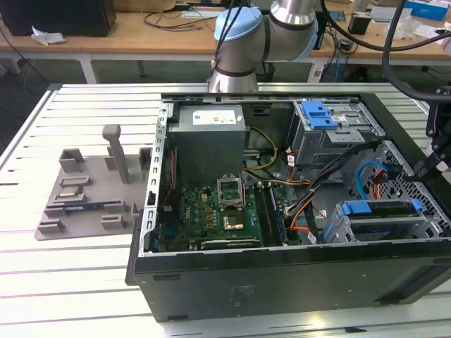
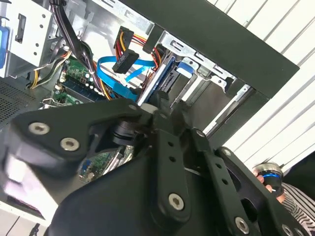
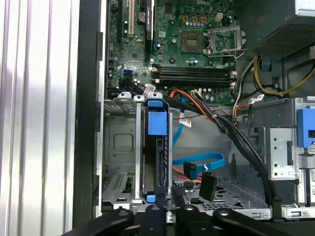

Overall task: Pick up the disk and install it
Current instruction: 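Insert the first disk wire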

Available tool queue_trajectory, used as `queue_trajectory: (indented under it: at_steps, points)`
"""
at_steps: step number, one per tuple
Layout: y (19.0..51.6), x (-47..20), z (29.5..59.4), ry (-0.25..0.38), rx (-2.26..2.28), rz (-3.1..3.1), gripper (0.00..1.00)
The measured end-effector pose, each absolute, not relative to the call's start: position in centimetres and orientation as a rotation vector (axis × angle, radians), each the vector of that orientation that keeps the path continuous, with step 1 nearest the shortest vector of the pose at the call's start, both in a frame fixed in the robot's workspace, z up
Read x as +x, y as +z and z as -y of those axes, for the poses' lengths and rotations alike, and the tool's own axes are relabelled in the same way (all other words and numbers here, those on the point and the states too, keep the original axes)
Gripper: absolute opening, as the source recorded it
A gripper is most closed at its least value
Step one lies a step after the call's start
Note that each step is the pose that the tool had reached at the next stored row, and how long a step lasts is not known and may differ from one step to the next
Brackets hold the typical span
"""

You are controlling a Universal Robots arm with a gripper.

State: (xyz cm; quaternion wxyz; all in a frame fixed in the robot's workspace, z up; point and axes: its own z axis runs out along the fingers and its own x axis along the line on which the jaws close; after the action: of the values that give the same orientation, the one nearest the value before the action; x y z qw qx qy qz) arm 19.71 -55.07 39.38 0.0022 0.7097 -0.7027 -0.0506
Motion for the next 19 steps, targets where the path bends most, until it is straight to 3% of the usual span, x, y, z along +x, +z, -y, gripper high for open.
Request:
queue_trajectory:
  at_steps: [2,13,19]
  points:
    - [39.4,19.7,55.1,-0.159,2.226,2.204,0.36]
    - [36.5,20.2,50.4,-0.163,2.224,2.203,0.36]
    - [35.3,20.3,50.3,-0.152,2.218,2.199,0.36]
